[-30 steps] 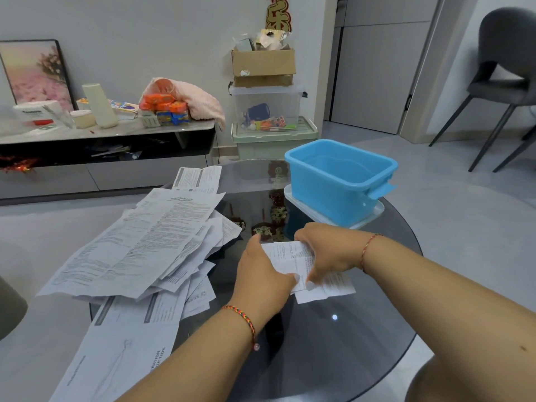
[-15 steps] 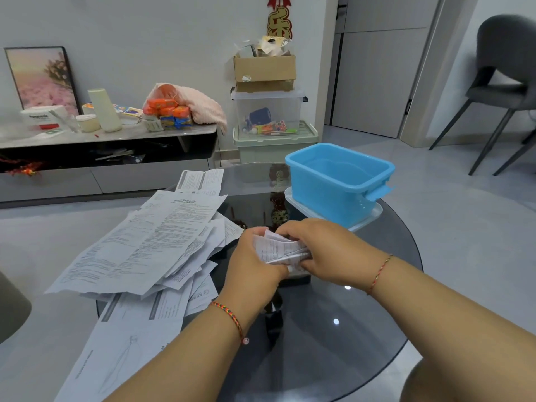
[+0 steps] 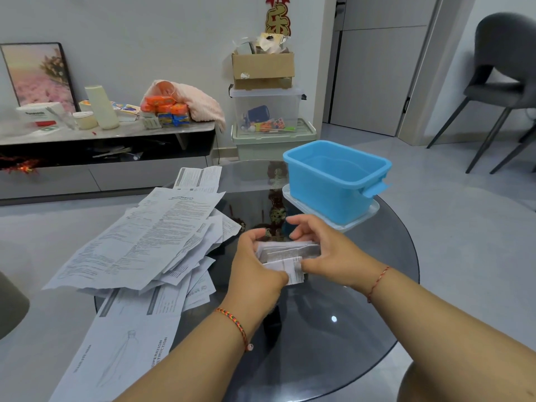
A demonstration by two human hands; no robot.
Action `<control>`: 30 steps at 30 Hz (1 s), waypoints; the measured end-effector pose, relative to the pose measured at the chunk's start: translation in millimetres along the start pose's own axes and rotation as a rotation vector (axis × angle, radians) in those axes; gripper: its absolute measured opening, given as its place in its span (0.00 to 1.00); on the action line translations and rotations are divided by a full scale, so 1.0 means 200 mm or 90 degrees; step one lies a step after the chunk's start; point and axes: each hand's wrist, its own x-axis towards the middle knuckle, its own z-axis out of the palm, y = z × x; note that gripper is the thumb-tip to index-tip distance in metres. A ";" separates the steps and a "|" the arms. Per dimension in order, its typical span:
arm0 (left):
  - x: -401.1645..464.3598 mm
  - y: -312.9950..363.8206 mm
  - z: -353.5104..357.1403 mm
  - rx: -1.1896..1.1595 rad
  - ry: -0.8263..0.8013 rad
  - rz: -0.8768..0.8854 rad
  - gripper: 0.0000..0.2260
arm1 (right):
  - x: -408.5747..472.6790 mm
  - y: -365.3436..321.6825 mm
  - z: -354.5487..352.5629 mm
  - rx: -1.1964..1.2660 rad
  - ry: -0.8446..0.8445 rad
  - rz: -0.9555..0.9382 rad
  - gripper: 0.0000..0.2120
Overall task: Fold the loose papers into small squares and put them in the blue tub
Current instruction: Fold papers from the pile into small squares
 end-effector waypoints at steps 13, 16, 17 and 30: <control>-0.01 -0.02 -0.01 0.038 0.083 -0.013 0.24 | -0.03 0.02 0.06 -0.212 -0.031 -0.087 0.26; -0.02 -0.02 -0.03 0.032 0.080 -0.022 0.24 | -0.02 0.01 0.05 -0.231 0.003 -0.109 0.15; -0.02 -0.02 -0.04 0.030 0.062 -0.023 0.23 | -0.03 0.01 0.05 -0.241 -0.001 -0.113 0.13; -0.01 -0.02 -0.06 0.184 -0.004 0.029 0.09 | -0.05 -0.13 0.03 -0.541 -0.037 -0.151 0.07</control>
